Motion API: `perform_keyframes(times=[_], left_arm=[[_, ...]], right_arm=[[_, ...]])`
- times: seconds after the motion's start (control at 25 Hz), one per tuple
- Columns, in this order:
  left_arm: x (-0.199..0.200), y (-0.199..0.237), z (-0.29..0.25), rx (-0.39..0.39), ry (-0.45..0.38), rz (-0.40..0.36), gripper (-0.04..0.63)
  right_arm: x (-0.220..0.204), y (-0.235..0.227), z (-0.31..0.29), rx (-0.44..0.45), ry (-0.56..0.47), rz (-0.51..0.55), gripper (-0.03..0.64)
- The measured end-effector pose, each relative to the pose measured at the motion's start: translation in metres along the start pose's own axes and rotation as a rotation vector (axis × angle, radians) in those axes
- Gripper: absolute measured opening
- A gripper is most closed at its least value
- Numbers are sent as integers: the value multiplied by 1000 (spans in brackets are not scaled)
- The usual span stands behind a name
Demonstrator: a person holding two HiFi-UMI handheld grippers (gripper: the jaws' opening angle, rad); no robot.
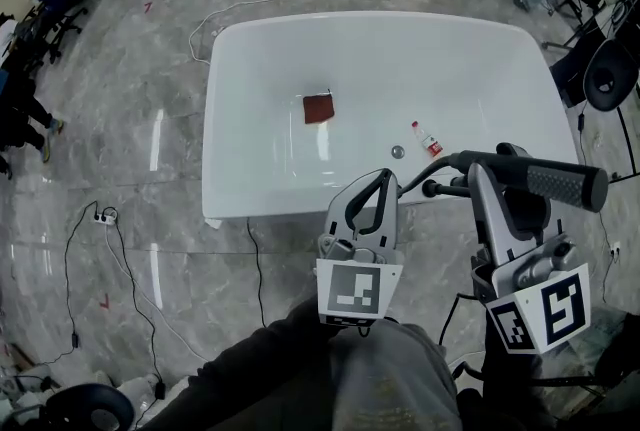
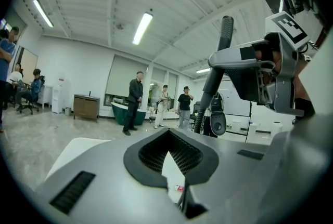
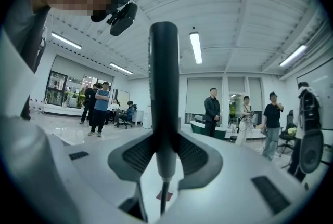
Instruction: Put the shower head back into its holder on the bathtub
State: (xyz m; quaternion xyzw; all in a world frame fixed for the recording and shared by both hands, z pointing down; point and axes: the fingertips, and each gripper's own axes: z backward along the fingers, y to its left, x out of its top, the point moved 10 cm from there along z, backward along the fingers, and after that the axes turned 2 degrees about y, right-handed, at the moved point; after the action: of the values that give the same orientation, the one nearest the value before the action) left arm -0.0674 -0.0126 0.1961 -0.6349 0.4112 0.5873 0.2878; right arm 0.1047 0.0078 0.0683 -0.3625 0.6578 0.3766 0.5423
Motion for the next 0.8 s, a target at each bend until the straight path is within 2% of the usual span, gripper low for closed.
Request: perform_keyframes(times=[0.32,0.6,0.8], left_arm=[[-10,16,-1,-38,15,13,3],[-9,7,-9,-50,44,14,3],[-7,6,-16,-31,55,-1,3]], right_arm=[[-17,12,-6,-49,28,-15,140],[-25,4,-2,-54,56,-27,140],[-42,-8,-8,-34,82,-61,140]])
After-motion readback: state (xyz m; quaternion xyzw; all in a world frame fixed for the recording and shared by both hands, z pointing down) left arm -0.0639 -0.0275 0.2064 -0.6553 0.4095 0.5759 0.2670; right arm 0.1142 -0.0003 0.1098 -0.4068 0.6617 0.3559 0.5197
